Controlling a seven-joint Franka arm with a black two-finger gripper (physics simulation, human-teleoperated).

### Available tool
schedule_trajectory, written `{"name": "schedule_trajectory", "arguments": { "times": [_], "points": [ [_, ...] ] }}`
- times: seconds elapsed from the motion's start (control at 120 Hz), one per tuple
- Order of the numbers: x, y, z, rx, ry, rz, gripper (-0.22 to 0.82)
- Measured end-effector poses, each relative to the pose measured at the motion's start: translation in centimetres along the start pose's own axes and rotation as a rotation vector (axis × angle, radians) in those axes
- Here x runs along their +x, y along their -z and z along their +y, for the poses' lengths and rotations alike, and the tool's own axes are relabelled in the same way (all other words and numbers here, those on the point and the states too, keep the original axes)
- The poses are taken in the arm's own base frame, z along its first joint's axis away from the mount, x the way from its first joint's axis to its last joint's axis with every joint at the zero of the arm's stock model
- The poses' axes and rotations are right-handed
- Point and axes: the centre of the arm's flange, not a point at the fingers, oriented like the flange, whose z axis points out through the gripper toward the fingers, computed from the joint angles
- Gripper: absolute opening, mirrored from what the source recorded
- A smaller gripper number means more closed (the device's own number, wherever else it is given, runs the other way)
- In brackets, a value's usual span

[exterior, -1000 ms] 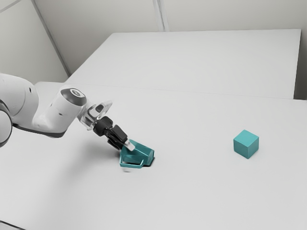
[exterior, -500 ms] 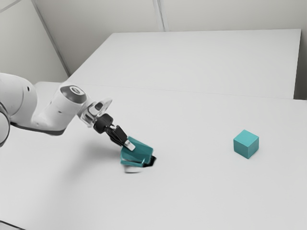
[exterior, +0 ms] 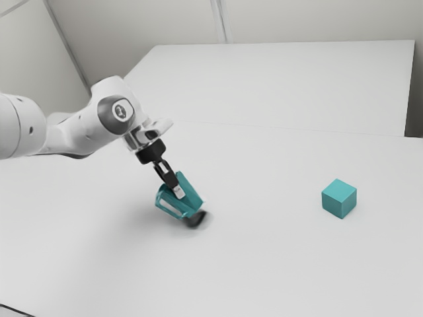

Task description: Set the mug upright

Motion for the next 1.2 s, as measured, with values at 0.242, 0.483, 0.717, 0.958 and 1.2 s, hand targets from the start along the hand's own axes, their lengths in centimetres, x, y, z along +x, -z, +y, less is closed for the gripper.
{"name": "schedule_trajectory", "arguments": {
  "times": [0.242, 0.483, 0.717, 0.958, 1.2],
  "points": [
    [3.2, 0.2, 2.9, 0.297, -0.071, -0.147, -0.16],
    [4.1, -1.4, 3.6, 0.43, -0.011, -0.163, -0.16],
    [4.2, -3.1, 3.6, 0.479, 0.07, -0.153, -0.16],
    [4.0, -4.1, 3.0, 0.492, 0.155, -0.134, -0.16],
    [4.0, -4.9, 3.4, 0.496, 0.208, -0.122, -0.13]
  ]
}}
